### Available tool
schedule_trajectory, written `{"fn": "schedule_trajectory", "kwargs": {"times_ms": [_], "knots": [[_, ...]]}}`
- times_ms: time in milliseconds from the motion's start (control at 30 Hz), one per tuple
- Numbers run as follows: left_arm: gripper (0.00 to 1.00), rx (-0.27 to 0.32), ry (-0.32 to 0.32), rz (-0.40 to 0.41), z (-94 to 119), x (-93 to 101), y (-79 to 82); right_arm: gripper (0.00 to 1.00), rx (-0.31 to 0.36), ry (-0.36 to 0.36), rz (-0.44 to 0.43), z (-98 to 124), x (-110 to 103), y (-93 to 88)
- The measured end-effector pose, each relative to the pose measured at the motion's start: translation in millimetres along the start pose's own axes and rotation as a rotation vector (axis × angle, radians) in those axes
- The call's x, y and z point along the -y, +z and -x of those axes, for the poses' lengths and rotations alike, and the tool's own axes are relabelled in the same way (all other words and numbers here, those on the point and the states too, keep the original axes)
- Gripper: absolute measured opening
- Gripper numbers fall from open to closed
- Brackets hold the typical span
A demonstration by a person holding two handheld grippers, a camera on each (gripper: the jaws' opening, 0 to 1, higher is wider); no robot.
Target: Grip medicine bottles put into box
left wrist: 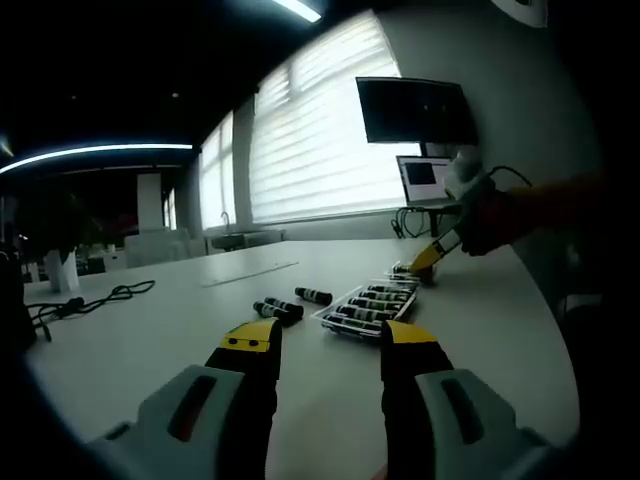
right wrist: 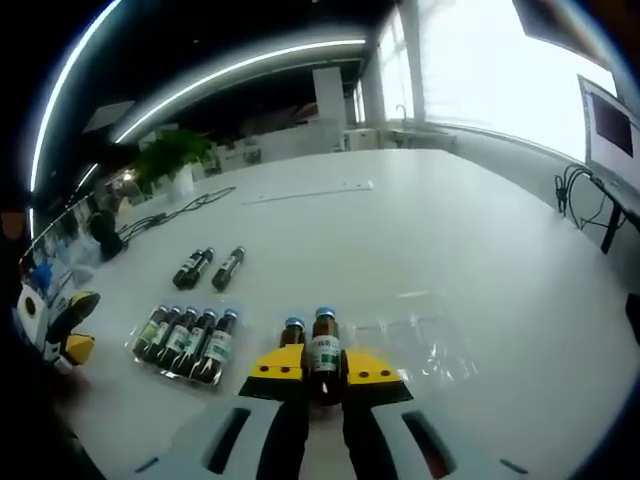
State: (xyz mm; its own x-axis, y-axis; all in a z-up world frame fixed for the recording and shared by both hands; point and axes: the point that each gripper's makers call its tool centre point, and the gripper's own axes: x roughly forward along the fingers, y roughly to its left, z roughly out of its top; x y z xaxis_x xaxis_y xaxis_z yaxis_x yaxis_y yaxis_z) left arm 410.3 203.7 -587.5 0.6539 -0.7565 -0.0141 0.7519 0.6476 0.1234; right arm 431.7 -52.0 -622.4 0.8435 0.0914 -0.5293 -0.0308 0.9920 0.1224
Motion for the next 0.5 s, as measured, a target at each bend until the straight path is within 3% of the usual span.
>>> {"fn": "schedule_trajectory", "kwargs": {"times_ms": [167, 500], "knots": [[0.33, 0.0, 0.0, 0.003, 0.0, -0.4, -0.1, 0.06, 0.033, -0.01, 0.003, 3.3, 1.2, 11.7], [0.33, -0.003, 0.005, -0.001, 0.1, -1.0, -0.4, 0.01, 0.017, -0.018, 0.077, -6.3, 0.0, 3.9]]}}
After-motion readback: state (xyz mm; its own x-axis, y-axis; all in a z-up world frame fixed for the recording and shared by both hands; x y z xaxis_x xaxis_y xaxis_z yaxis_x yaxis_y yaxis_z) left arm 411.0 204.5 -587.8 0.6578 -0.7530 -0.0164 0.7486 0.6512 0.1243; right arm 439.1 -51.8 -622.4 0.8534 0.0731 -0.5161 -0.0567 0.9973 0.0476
